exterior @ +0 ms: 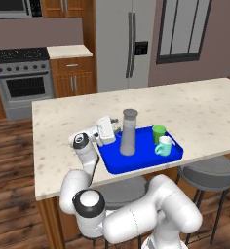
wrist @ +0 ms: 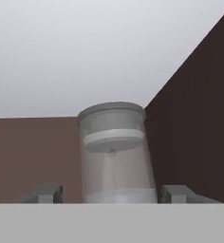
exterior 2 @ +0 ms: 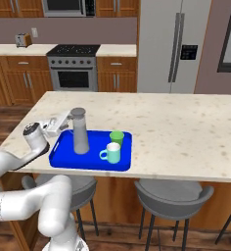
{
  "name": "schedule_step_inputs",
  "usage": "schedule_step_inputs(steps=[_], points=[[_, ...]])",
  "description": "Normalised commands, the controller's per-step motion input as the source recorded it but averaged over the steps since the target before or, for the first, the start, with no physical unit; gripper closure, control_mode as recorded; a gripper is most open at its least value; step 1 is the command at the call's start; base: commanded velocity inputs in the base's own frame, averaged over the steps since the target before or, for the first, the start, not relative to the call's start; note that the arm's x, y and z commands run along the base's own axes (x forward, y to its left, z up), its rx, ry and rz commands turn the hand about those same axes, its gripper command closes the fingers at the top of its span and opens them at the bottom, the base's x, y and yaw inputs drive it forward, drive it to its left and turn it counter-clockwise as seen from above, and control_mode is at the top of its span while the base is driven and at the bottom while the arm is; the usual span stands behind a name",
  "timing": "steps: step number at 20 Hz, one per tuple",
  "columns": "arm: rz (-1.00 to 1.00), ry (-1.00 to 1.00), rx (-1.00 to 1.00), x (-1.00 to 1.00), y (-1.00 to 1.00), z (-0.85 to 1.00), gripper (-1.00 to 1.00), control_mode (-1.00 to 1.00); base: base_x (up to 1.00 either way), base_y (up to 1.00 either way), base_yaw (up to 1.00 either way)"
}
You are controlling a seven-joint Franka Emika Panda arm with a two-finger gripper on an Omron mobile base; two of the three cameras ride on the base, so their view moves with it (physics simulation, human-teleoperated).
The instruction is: There is a tray on the dining counter. Grab the cup, mug, and pitcher and place them on the tray. The pitcher may be placed next to the tray if it cannot fit the tray.
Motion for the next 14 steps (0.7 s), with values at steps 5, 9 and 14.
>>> schedule_step_inputs(steps=[5,9,14], points=[[0.10,0.00,0.01,-0.09,0.26,-0.17,-1.00,-1.00,0.00,0.00,0.00],[0.12,0.00,0.05,-0.12,0.40,-0.02,-1.00,-1.00,0.00,0.00,0.00],[0.14,0.00,0.10,-0.24,0.48,0.00,-1.00,-1.00,0.00,0.00,0.00]])
